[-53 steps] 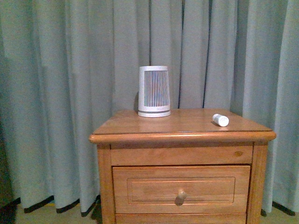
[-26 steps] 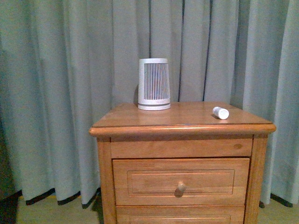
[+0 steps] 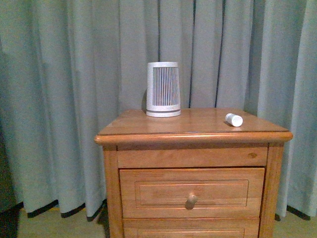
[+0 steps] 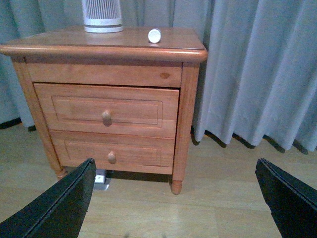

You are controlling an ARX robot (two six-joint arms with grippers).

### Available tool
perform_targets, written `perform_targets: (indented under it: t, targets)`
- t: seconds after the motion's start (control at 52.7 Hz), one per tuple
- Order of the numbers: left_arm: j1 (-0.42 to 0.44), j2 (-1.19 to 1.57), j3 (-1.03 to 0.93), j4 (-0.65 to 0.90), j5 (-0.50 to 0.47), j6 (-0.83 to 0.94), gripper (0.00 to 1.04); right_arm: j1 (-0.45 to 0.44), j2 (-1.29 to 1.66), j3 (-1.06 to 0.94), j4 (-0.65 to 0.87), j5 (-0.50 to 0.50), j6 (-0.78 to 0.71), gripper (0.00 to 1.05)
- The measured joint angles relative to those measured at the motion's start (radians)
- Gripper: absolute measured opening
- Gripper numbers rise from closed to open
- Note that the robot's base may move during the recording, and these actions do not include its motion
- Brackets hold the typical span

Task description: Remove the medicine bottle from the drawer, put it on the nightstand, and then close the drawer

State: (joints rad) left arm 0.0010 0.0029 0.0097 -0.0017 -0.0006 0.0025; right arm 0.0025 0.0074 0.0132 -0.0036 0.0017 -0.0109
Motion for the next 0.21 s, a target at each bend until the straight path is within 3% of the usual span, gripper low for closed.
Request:
perform_targets:
  t: [0.209]
  targets:
    - [0.0, 0.0, 0.0, 0.0, 0.0, 0.0, 0.98, 0.0, 0.0, 0.0, 0.0, 0.0, 0.0, 0.98]
